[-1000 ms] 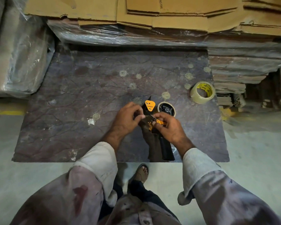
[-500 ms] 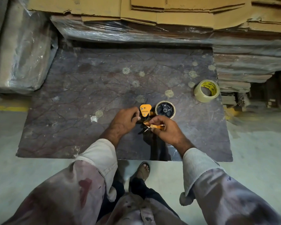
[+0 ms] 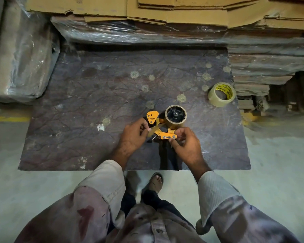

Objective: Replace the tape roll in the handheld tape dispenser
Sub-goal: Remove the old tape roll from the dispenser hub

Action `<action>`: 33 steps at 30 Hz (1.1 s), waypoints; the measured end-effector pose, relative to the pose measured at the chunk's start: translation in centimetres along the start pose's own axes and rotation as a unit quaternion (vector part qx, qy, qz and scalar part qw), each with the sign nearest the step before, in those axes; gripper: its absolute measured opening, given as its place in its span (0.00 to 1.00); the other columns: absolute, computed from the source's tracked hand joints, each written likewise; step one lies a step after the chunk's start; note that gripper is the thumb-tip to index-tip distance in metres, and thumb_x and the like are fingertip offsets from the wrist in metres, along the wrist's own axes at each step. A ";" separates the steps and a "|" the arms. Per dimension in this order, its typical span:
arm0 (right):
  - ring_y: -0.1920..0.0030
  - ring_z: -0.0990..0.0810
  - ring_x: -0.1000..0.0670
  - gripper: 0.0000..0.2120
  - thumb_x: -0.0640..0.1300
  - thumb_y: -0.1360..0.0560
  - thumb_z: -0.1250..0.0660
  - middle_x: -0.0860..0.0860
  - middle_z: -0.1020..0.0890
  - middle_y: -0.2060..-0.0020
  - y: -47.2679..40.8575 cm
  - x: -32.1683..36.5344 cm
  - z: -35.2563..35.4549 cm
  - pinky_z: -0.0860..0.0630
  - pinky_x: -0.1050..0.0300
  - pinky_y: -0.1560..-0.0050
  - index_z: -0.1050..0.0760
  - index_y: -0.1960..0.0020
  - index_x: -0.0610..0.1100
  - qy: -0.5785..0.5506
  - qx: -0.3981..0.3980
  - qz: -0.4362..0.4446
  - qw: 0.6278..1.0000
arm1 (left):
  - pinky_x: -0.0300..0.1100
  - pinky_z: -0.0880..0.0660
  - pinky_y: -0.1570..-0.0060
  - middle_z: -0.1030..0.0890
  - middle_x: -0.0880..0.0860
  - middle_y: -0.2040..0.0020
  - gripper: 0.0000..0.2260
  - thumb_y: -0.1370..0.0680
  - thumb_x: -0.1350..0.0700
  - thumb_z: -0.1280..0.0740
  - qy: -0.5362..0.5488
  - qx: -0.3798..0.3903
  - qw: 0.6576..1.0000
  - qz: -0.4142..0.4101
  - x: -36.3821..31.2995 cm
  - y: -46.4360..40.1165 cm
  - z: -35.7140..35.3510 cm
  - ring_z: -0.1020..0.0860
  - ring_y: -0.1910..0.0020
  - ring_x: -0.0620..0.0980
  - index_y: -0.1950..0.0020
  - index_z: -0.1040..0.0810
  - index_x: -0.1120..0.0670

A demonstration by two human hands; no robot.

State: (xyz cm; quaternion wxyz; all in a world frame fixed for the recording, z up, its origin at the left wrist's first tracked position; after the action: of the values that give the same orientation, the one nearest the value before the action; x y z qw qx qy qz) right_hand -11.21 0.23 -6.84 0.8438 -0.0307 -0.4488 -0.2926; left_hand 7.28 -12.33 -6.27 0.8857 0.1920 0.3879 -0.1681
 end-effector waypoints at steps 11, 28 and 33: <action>0.54 0.20 0.49 0.16 0.43 0.30 0.23 0.51 0.21 0.51 -4.9 1.2 2.6 0.19 0.49 0.49 0.24 0.45 0.47 -0.006 -0.028 -0.027 0.999 | 0.39 0.21 0.69 0.17 0.57 0.61 0.05 0.23 0.61 0.28 0.178 0.059 0.981 0.057 -5.4 -5.2 -0.3 0.16 0.68 0.49 0.50 0.22 0.60; 0.59 0.16 0.48 0.15 0.43 0.24 0.27 0.39 0.15 0.51 -9.7 -4.2 0.5 0.16 0.56 0.64 0.22 0.41 0.36 -0.203 0.060 -0.320 0.923 | 0.53 0.42 0.35 0.20 0.51 0.41 0.16 0.21 0.56 0.36 -0.183 0.130 0.974 -0.012 -6.5 -9.7 -3.9 0.31 0.33 0.51 0.36 0.22 0.42; 0.62 0.16 0.51 0.14 0.45 0.23 0.27 0.45 0.15 0.58 -9.5 -4.2 -0.1 0.16 0.58 0.62 0.22 0.44 0.36 -0.268 0.066 -0.317 0.908 | 0.56 0.43 0.37 0.19 0.50 0.40 0.18 0.21 0.37 0.39 -0.227 0.196 0.954 -0.004 -6.4 -10.5 -4.9 0.35 0.30 0.54 0.35 0.24 0.43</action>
State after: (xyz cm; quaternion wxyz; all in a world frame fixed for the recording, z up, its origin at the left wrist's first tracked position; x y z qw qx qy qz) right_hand -17.89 -5.73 -12.18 0.5551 0.0916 -0.6621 -0.4951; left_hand -4.58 -18.16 -6.77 0.8948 0.3167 0.1367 -0.2835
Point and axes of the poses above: each hand's wrist, its own y-axis away from the middle knuckle, its own z-axis out of the back of the hand, x = y × z, the point moved 6 cm from there along -y, towards the middle knuckle
